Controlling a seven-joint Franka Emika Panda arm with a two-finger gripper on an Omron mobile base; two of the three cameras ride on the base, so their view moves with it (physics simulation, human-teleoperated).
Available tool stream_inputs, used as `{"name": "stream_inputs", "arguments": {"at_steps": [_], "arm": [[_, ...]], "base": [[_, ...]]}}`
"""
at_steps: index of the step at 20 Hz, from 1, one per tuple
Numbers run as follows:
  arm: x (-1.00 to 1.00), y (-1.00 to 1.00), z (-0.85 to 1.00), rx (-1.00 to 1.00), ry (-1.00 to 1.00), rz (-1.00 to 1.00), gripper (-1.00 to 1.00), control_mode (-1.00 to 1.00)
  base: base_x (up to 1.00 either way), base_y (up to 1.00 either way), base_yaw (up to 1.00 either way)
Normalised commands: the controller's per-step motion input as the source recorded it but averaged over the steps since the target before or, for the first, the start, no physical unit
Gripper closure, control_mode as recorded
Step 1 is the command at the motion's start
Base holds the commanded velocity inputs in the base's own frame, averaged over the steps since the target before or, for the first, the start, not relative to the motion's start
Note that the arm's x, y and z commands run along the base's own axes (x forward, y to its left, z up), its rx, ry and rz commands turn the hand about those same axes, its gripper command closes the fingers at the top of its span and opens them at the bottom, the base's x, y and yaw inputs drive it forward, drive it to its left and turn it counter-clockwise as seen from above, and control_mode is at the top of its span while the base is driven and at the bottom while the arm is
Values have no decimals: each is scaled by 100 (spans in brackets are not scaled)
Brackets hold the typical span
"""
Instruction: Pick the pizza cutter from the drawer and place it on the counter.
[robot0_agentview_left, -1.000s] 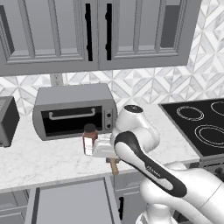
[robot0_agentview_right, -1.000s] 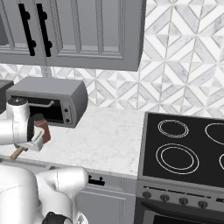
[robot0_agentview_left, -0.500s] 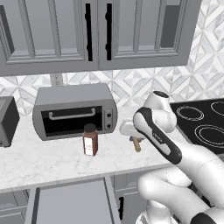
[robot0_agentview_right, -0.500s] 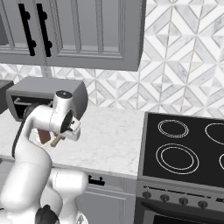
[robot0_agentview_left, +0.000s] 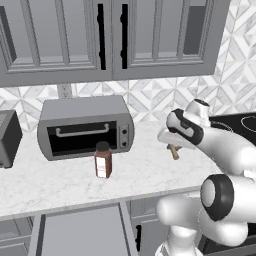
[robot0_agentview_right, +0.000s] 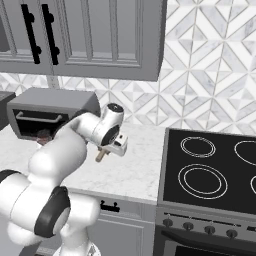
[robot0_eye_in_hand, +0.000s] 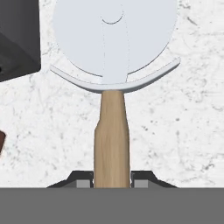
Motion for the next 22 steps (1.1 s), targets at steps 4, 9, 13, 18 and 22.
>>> {"name": "stream_inputs", "arguments": {"at_steps": [4, 9, 13, 18, 22], "arm": [[28, -46, -63, 0, 0, 0, 100, -100], [10, -12, -47, -5, 6, 0, 100, -100], [22, 0, -15, -5, 10, 0, 100, -100], [28, 10, -20, -17, 8, 0, 100, -100], [31, 13, -41, -16, 3, 0, 100, -100]], "base": [[0, 0, 0], [0, 0, 0], [0, 0, 0], [0, 0, 0], [0, 0, 0]]}}
